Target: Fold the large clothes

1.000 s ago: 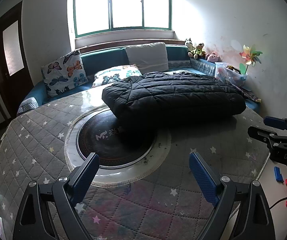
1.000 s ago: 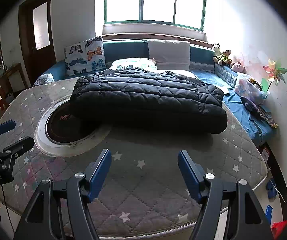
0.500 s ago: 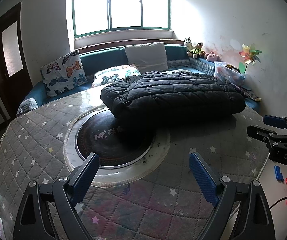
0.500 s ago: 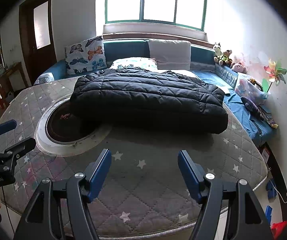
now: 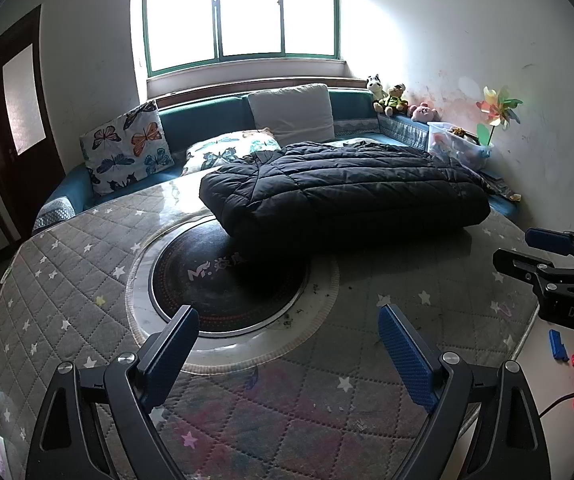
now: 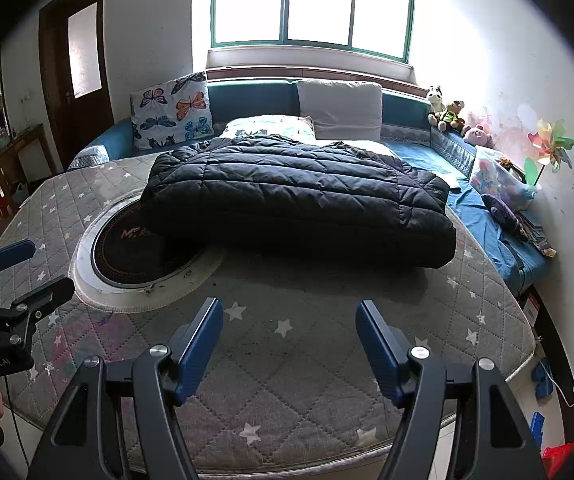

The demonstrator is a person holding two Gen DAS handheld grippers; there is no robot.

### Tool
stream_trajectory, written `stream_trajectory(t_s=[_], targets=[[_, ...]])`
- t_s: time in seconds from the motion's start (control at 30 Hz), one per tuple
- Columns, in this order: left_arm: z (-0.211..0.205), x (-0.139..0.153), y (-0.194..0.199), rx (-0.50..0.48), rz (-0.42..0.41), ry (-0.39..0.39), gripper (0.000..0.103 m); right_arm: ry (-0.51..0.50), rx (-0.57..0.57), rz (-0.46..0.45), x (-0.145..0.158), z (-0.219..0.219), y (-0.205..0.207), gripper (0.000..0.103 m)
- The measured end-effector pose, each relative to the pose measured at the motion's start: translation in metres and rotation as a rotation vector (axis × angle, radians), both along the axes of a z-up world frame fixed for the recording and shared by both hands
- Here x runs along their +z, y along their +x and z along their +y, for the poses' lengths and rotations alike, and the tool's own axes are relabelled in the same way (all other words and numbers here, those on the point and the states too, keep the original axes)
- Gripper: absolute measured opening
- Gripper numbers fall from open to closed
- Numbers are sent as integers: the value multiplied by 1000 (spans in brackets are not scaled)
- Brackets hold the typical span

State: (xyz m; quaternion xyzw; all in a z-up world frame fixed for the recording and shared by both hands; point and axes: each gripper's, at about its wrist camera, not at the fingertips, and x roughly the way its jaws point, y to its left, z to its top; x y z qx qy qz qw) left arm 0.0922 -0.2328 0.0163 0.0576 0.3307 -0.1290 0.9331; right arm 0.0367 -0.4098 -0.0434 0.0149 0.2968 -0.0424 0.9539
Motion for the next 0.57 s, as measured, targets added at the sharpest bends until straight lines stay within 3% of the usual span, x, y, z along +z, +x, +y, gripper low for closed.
stream_trajectory(t_s=[0.57], targets=[[3, -2, 1, -17, 2, -8, 98, -3, 5, 1, 0, 0, 1, 75]])
